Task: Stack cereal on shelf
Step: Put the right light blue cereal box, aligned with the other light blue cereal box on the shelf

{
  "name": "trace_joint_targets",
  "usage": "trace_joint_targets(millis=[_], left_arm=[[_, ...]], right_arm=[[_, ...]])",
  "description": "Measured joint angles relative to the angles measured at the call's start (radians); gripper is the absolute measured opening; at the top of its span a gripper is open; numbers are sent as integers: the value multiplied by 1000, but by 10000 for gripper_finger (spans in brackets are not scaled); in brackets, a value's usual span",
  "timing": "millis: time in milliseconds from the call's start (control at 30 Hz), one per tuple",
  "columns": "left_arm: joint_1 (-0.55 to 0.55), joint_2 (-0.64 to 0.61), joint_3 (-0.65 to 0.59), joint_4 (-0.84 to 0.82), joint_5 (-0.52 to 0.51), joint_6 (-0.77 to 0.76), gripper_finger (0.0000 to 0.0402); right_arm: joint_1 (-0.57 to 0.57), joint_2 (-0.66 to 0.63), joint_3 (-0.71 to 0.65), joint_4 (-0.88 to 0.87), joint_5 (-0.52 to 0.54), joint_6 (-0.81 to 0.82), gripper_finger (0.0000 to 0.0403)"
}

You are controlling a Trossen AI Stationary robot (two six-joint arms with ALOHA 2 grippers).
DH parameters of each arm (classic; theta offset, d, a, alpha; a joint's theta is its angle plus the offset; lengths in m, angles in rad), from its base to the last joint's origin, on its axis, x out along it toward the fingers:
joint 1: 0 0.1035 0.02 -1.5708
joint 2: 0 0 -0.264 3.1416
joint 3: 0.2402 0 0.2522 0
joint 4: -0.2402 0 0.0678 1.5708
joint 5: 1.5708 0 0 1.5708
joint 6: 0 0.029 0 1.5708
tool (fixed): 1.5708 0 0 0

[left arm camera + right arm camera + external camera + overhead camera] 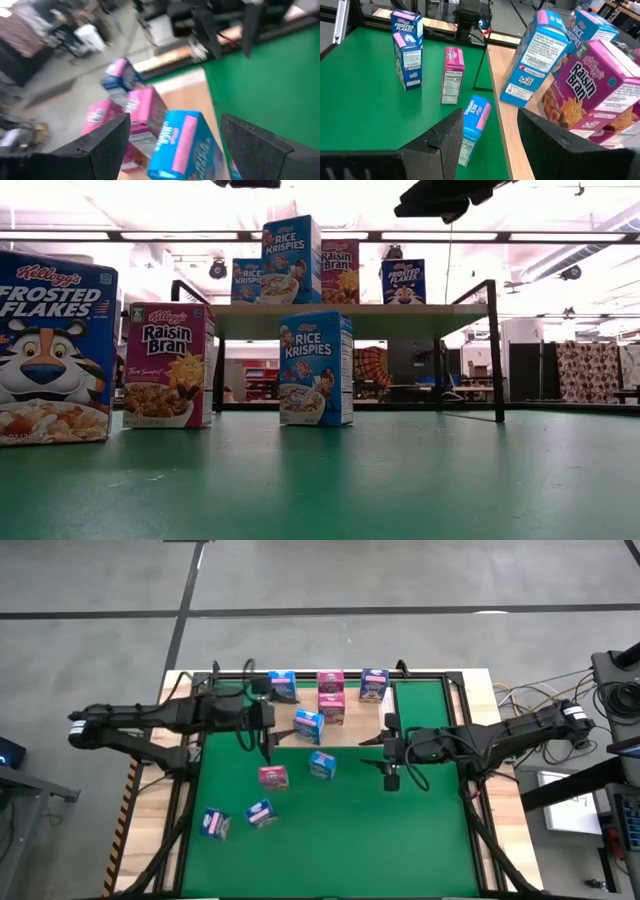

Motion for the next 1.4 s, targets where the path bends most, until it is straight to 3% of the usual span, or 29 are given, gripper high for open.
trace_joint_targets(millis=[367,500,633,1400], left_arm=[[160,187,246,-274,246,36,290],[208,216,284,-324,379,48,290],[240,218,278,-323,445,56,290],[252,259,200,-271,457,20,287]], right_arm=[[0,-18,-22,-2,-2,-5,176],[0,-21,-26,-9,-2,-6,176],[0,-21,-29,-9,-2,-1,176],[0,-21,-30,-8,-2,0,176]])
